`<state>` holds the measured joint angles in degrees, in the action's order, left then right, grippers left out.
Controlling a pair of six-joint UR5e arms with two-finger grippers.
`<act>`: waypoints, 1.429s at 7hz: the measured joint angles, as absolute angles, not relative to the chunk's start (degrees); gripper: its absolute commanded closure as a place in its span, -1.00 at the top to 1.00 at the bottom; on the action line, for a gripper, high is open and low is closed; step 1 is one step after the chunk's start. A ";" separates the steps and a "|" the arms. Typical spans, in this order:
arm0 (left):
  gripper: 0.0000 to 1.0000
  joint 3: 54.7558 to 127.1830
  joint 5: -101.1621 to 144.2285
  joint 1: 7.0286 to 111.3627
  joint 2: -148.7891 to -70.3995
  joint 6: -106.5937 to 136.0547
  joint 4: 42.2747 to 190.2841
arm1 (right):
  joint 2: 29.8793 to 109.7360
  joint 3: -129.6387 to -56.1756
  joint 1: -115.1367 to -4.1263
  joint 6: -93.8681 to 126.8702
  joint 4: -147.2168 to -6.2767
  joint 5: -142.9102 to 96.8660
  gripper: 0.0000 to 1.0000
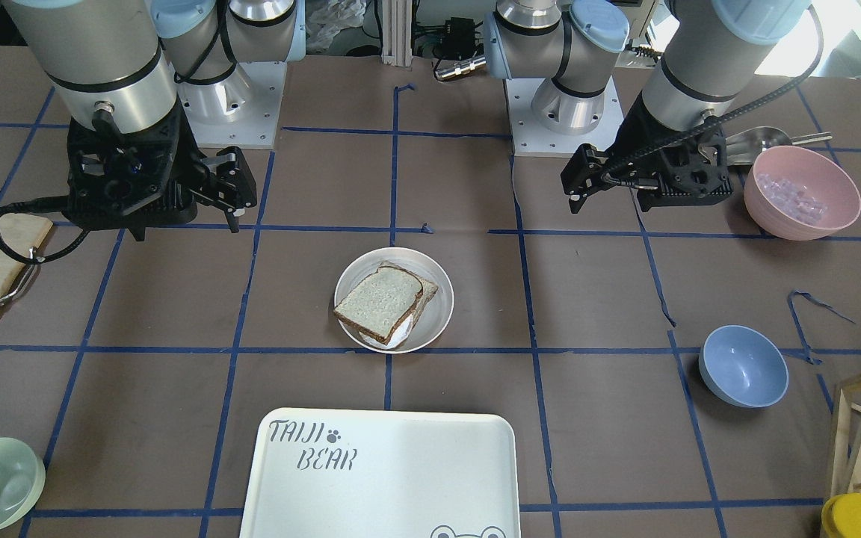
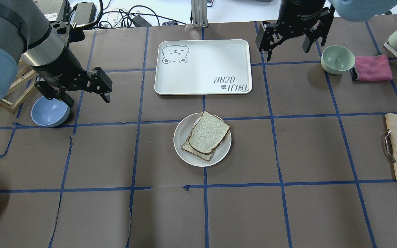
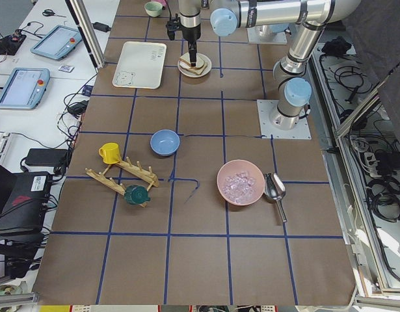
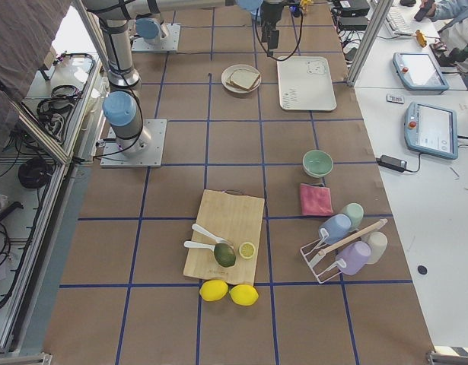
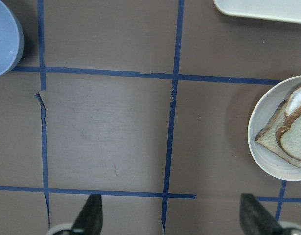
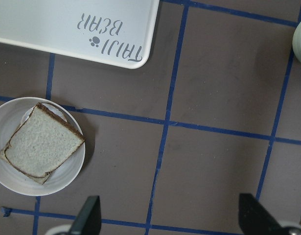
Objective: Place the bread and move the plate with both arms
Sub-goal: 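Reach the left gripper toward the rim of the white plate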
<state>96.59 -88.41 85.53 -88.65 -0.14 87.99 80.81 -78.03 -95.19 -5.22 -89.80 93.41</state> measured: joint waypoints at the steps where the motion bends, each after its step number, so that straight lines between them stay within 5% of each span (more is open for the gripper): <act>1: 1.00 96.70 -87.73 85.64 -89.64 0.58 86.22 | 81.30 -79.60 -95.01 -5.90 -93.83 93.28 1.00; 10: 1.00 109.53 -80.32 95.24 -107.15 12.11 52.41 | 84.72 -82.24 -94.31 -5.48 -96.20 88.38 1.00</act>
